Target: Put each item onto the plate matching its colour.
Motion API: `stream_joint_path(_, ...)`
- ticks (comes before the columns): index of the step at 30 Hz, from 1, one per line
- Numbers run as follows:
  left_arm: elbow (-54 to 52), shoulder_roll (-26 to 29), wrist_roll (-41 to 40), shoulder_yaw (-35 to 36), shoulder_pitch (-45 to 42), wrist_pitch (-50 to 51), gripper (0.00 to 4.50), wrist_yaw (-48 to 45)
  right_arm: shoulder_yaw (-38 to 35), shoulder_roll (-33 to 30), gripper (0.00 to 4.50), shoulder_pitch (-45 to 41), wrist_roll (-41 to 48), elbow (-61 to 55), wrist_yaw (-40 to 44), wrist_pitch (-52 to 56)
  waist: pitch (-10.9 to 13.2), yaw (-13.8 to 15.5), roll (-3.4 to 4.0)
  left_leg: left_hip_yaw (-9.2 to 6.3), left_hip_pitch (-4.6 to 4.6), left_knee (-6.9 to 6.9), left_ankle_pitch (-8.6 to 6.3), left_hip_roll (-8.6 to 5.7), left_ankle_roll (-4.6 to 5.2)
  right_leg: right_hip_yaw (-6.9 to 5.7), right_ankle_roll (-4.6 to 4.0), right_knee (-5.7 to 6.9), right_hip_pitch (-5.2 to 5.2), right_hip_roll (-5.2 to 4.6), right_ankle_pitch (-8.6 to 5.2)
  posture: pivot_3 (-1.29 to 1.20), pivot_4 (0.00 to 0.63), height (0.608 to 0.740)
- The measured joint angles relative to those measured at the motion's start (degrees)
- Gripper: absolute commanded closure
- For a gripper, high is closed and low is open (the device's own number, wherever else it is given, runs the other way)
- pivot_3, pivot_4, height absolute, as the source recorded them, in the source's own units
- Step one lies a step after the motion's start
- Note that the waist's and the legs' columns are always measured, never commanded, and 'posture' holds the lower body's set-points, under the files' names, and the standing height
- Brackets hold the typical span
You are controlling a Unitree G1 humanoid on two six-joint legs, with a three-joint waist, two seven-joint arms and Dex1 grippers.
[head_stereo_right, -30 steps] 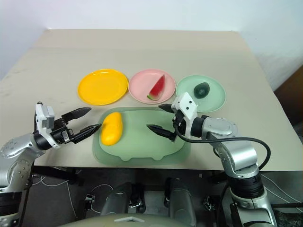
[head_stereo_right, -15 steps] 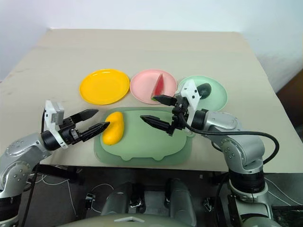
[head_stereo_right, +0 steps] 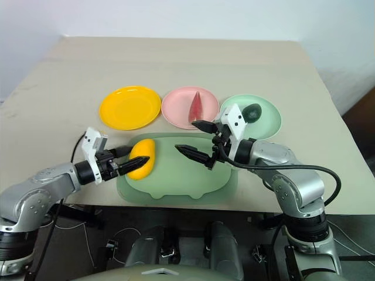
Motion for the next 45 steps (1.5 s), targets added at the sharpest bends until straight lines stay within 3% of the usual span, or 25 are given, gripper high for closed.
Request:
stream_joint_path(8,6.7,-0.9,2.5,-1.1,3.0,-10.8,0.0,-7.6,-0.1,-0.6,0.04,-0.1,0.3,0.0,-0.9,0.0,-0.7,0.0,0.66,-0.03,0.29,-0.31,-0.18,0.0,0.29,-0.01,0.06,-0.53,0.32,0.04,-0.09,0.0,0.15,0.696)
stream_joint_path(10,5.6,0.4,2.5,-0.7,4.3,-11.0,0.39,-8.4,-0.1,-0.6,0.0,-0.2,0.4,0.0,-1.2,0.0,-0.8,-0.1,0.6,-0.02,0.35,-0.51,-0.17,-0.01,0.28,0.0,0.04,-0.71,0.38,0.06,-0.08,0.0,0.15,0.696)
stream_joint_path(14,1.5,3.6,-0.3,3.0,5.6,-6.0,1.17,-7.6,-0.1,-0.9,0.0,-0.2,0.5,0.1,-1.3,0.0,-0.8,-0.5,0.62,0.0,0.45,-0.8,0.0,-0.03,-0.01,0.07,0.06,-0.78,0.34,0.14,-0.08,0.0,0.15,0.696)
stream_joint_path(21,-0.5,3.8,-3.9,5.2,3.8,2.2,1.21,-3.2,-0.1,-1.4,0.0,0.3,0.4,0.6,-0.9,-1.3,-0.8,-0.1,0.59,-0.01,0.43,-0.82,0.02,-0.08,-0.03,0.06,0.09,-0.78,0.35,0.11,-0.09,0.0,0.15,0.696)
stream_joint_path(26,0.6,-1.1,-4.2,3.4,-8.0,5.9,1.23,3.3,0.5,-1.6,0.0,1.2,0.0,1.4,-0.6,-2.4,-0.7,1.0,0.39,-0.01,0.34,-0.71,0.02,-0.11,-0.03,0.03,0.06,-0.85,0.42,0.04,-0.06,0.0,0.15,0.696)
stream_joint_path(34,7.7,-0.9,-1.3,5.5,-21.1,6.5,1.23,9.4,0.4,-2.0,0.0,2.4,0.1,1.4,0.4,-4.0,-0.7,0.7,0.37,-0.02,0.31,-0.74,0.05,-0.07,-0.04,0.0,0.14,-0.73,0.33,0.18,0.12,0.0,0.15,0.696)
stream_joint_path(39,14.8,2.2,6.2,3.2,-25.7,2.5,1.23,8.1,0.5,-2.6,0.0,3.1,0.0,1.3,0.6,-4.3,-0.7,0.1,0.37,-0.01,0.31,-0.74,0.05,-0.1,-0.05,-0.01,0.15,-0.75,0.35,0.14,0.11,0.0,0.15,0.696)
stream_joint_path(45,27.2,2.0,16.1,-1.9,-31.0,-5.2,1.23,5.0,0.9,-2.5,0.0,3.1,-0.5,1.2,0.4,-4.4,-0.7,0.1,0.34,-0.01,0.29,-0.74,0.04,-0.11,-0.04,-0.01,0.11,-0.79,0.33,0.1,0.1,0.0,0.15,0.696)
